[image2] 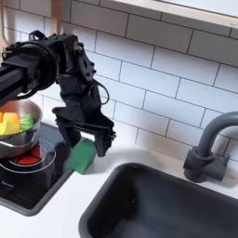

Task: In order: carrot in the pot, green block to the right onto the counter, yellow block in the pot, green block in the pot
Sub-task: 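Put the green block in the pot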

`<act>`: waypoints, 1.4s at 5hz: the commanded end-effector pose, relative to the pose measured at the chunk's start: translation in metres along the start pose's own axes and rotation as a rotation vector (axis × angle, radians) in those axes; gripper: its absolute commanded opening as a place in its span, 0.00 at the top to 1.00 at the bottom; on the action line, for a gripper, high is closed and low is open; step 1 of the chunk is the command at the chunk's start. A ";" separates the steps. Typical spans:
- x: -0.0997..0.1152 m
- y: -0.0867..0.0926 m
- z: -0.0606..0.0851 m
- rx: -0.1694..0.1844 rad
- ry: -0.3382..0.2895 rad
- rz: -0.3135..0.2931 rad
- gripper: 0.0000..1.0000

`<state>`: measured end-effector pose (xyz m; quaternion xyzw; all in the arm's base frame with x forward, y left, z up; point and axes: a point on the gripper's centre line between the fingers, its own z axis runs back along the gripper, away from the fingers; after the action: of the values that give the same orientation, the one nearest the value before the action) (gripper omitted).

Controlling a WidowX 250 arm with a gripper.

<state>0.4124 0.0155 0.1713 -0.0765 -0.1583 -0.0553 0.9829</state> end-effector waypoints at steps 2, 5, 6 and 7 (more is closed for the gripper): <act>-0.020 0.007 -0.024 -0.002 0.079 0.016 0.00; -0.005 -0.001 0.011 -0.011 -0.024 0.002 1.00; 0.002 -0.001 0.050 0.006 -0.106 0.015 1.00; 0.001 0.005 0.089 0.016 -0.197 0.068 1.00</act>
<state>0.3824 0.0435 0.2566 -0.0759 -0.2561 -0.0014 0.9637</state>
